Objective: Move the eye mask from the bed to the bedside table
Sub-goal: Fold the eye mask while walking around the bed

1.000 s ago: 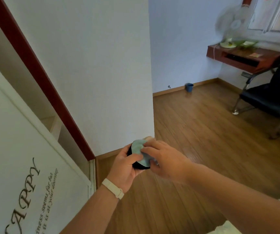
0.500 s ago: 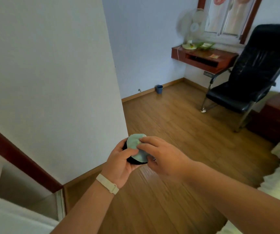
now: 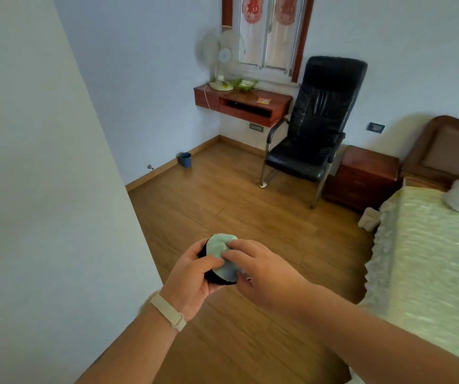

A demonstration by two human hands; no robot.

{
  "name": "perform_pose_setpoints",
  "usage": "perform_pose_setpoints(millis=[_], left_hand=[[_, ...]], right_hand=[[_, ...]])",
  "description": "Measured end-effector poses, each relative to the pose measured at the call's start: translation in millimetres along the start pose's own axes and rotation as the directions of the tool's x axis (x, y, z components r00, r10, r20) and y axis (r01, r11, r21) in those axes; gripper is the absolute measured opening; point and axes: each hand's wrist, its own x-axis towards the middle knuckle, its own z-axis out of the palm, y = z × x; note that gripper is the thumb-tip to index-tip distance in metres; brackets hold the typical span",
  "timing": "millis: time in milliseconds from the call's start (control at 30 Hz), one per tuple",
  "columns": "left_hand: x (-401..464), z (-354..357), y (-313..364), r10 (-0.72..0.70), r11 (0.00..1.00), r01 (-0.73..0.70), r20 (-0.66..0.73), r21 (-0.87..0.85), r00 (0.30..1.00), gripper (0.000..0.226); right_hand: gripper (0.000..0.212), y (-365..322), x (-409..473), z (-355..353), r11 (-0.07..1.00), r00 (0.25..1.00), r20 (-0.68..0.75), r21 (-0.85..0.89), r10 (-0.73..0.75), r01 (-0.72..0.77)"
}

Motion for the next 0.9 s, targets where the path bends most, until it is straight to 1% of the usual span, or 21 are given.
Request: perform_pose_setpoints(millis=[133, 200, 367, 533, 633, 733, 900], left_hand=[[43, -2, 35, -0.026, 0.999, 0.02, 0.118, 0.05, 0.993, 0.034], [62, 5, 40, -0.057, 0.997, 0.048, 0.172, 0.052, 0.983, 0.034], [110, 39, 31, -0.157, 0.987, 0.138, 0.272, 0.088, 0.95, 0.033], [158, 89, 8, -0.244, 0.967, 0.2, 0.344, 0.16, 0.907, 0.035], [190, 123, -6, -0.268, 0.957, 0.201, 0.372, 0.209, 0.889, 0.035], [219, 161, -21, -0.291, 0.947, 0.208, 0.371, 0.247, 0.882, 0.035], [271, 236, -37, -0.313, 0.933, 0.21, 0.37, 0.294, 0.875, 0.033]], right_hand=[[0.05, 7, 31, -8, 0.985, 0.985, -0.076, -0.058, 0.155, -0.159], [0.05, 16, 35, -16, 0.972, 0.975, -0.092, -0.104, 0.2, -0.209], [0.049, 45, 23, -33, 0.928, 0.936, -0.132, -0.146, 0.325, -0.343], [0.049, 92, -2, -51, 0.875, 0.876, -0.196, -0.121, 0.441, -0.468], [0.05, 131, -15, -60, 0.854, 0.848, -0.225, -0.104, 0.48, -0.511], [0.05, 174, -28, -73, 0.846, 0.836, -0.243, -0.096, 0.491, -0.525], [0.047, 246, -52, -111, 0.838, 0.811, -0.286, -0.049, 0.51, -0.544]])
